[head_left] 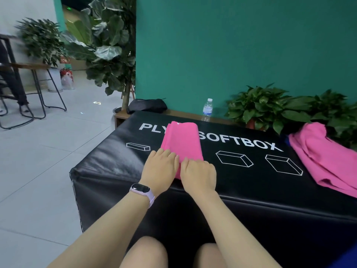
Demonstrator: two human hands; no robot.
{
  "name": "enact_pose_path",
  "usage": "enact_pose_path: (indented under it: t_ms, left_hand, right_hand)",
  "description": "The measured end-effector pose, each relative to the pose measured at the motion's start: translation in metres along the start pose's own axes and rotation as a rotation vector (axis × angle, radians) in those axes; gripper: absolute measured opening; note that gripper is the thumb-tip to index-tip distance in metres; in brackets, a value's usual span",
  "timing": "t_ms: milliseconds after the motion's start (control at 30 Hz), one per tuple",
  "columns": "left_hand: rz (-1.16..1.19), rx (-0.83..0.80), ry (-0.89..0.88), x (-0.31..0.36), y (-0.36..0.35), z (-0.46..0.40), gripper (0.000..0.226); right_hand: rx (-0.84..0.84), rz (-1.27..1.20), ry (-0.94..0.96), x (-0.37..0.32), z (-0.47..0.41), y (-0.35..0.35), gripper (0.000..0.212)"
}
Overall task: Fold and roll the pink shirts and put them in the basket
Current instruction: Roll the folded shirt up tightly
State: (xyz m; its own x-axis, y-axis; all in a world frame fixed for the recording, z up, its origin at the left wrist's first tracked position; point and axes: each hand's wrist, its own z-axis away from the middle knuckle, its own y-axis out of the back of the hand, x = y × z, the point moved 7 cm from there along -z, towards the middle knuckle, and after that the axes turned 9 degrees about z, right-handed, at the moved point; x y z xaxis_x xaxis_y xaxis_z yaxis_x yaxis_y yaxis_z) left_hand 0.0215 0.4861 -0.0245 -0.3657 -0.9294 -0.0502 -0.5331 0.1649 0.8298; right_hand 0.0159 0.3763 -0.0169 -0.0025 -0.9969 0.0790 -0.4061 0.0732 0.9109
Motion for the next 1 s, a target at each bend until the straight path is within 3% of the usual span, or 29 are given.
enact_pose_path:
  t_ms: [100,233,367,500,600,700,867,1000]
  left_hand:
    - [0.011,-0.156,0.029,-0.005,-0.012,-0.014,0.011]
    - [0.029,-0.308,0.04,-0.008,-0.022,-0.029,0.019]
    - [0.071,-0.217,0.084,-0.008,-0.016,-0.027,0.018]
    - [0.123,-0.065,0.165,-0.016,-0.013,-0.017,0.019]
    - [0.109,0.009,0.187,-0.016,-0.012,-0.012,0.027]
    - [0.065,-0.083,0.186,-0.017,-0.019,-0.019,0.029]
    - [0.073,-0.217,0.126,-0.022,-0.034,-0.035,0.012]
    - [0.072,-0.354,0.107,-0.027,-0.041,-0.047,0.013]
  right_hand:
    - [0.111,0.045,0.026,-0.002,0.017,-0.002,0.047]
    - [0.097,0.078,0.083,-0.001,0.009,-0.003,0.048]
    - [0.079,0.187,0.188,-0.007,-0.012,-0.003,0.05]
    - [0.036,0.259,0.306,-0.011,-0.024,-0.011,0.017]
    - [-0.022,0.24,0.314,-0.009,-0.038,-0.014,0.019]
    - [-0.016,0.189,0.317,-0.011,-0.041,-0.014,0.019]
    - [0.252,0.039,0.115,0.002,-0.013,-0.012,0.038]
    - [0.259,-0.008,0.152,0.006,-0.009,-0.017,0.041]
